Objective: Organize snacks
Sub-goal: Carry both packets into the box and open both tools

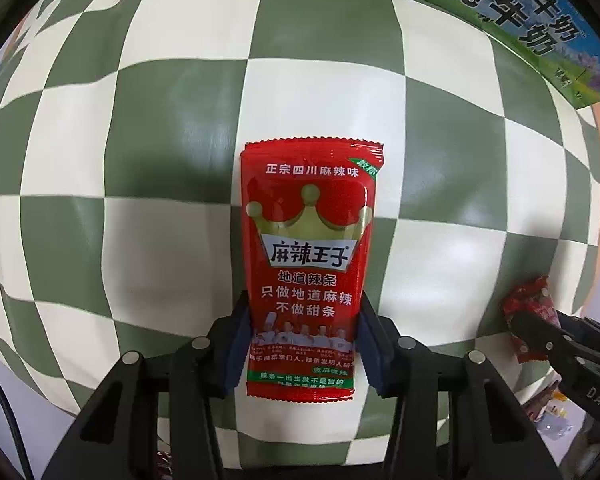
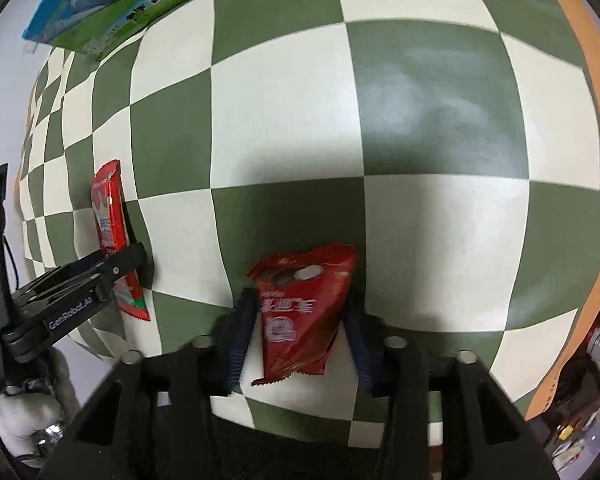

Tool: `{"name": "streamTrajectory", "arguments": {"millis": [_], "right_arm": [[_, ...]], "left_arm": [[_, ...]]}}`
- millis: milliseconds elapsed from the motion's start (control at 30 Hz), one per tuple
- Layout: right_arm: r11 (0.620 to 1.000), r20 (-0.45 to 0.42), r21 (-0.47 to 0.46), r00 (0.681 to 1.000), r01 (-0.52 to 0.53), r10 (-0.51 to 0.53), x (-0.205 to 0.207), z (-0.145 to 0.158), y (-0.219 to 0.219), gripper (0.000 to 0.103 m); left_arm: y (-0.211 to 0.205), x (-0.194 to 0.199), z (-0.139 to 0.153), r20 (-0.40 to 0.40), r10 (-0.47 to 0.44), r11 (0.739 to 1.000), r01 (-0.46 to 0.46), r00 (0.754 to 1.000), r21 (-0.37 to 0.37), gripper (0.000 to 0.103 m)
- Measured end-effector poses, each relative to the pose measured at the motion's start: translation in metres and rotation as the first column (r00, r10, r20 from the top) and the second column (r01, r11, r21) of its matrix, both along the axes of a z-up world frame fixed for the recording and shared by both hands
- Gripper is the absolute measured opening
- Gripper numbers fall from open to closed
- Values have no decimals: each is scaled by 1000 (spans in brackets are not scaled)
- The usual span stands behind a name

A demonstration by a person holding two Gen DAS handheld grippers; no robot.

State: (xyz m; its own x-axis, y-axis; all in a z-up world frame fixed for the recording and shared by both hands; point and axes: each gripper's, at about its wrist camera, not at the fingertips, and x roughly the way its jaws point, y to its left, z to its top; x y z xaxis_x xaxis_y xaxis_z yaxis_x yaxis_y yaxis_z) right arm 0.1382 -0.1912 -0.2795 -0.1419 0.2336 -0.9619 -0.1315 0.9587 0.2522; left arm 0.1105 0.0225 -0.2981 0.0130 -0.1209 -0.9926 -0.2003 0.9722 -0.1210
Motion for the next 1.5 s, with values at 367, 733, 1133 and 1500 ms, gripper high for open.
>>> {"name": "streamTrajectory", "arguments": {"millis": [367, 733, 1133, 1500], "right_arm": [[992, 30, -69, 994, -106, 108, 1, 8, 2, 48], [998, 55, -22, 997, -54, 55, 9, 22, -24, 37], [989, 193, 151, 981, 6, -36, 44, 124, -51, 37], [973, 397, 229, 915, -16, -79, 134, 229, -31, 37]], "left_arm": [[-19, -9, -18, -60, 25, 994, -31, 998, -108, 54], [-40, -13, 25, 51, 29, 996, -24, 998, -88, 43], [-44, 44, 163, 343, -49, 982, 107, 938, -153, 43], [-9, 166, 238, 445, -126, 982, 176, 886, -72, 43]]}}
